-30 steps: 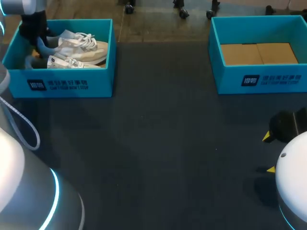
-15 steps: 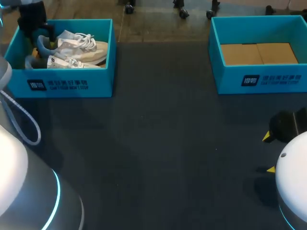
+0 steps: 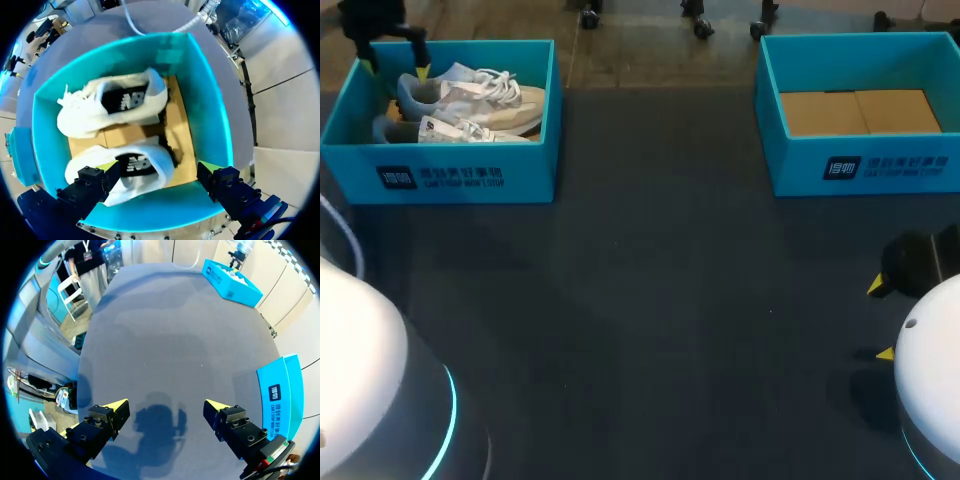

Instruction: Take the shoe out of the shoebox, open the shoe tongue, remove and reinsert the insole, then place the shoe into the shoebox

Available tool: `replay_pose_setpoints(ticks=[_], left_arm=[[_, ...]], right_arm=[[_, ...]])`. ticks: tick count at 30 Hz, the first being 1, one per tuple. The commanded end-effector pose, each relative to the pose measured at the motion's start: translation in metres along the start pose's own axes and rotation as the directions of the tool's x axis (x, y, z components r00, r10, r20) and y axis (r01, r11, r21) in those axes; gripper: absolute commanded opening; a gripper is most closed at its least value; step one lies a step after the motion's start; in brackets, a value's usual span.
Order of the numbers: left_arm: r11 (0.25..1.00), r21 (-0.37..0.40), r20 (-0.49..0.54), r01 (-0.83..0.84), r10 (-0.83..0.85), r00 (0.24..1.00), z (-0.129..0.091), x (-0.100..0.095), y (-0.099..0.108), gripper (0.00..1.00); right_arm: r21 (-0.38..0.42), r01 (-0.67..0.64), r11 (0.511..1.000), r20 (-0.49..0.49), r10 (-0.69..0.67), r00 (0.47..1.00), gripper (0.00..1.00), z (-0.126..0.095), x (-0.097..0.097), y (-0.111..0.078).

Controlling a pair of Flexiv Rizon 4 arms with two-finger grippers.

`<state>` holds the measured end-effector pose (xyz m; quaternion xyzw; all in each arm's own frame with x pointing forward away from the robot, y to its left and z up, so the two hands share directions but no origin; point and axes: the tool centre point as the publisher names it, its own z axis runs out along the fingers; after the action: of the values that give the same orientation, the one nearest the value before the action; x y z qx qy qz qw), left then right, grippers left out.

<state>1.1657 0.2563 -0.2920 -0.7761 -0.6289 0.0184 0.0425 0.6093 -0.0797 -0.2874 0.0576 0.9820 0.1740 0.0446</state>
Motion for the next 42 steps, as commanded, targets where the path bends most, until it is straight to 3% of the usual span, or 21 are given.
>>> replay_pose_setpoints(ticks=[1,4,16,20,25,42], left_arm=[[0.996,-0.086,-0.003,0.011,-0.012,1.000,-0.014,-0.005,-0.071,1.00],[0.998,-0.062,-0.058,0.031,-0.035,0.998,-0.020,-0.005,-0.087,1.00],[0.998,-0.062,-0.058,0.031,-0.035,0.998,-0.020,-0.005,-0.087,1.00],[0.997,-0.079,-0.067,0.019,-0.024,0.997,-0.031,-0.023,-0.096,1.00],[0.997,-0.062,-0.063,0.047,-0.051,0.997,-0.031,-0.025,-0.101,1.00],[0.995,0.002,-0.029,0.097,-0.097,0.995,0.010,-0.003,-0.105,1.00]], right_arm=[[0.003,0.000,1.000,0.003,0.000,1.000,1.00,0.000,0.002,0.000],[0.003,0.000,1.000,0.003,0.000,1.000,1.00,0.000,0.002,0.000],[0.003,0.000,1.000,0.003,0.000,1.000,1.00,0.000,0.002,0.000],[0.003,0.000,1.000,0.003,0.000,1.000,1.00,0.000,0.002,0.000],[0.003,0.000,1.000,0.003,0.000,1.000,1.00,0.000,0.002,0.000],[0.003,0.000,1.000,0.003,0.000,1.000,1.00,0.000,0.002,0.000]])
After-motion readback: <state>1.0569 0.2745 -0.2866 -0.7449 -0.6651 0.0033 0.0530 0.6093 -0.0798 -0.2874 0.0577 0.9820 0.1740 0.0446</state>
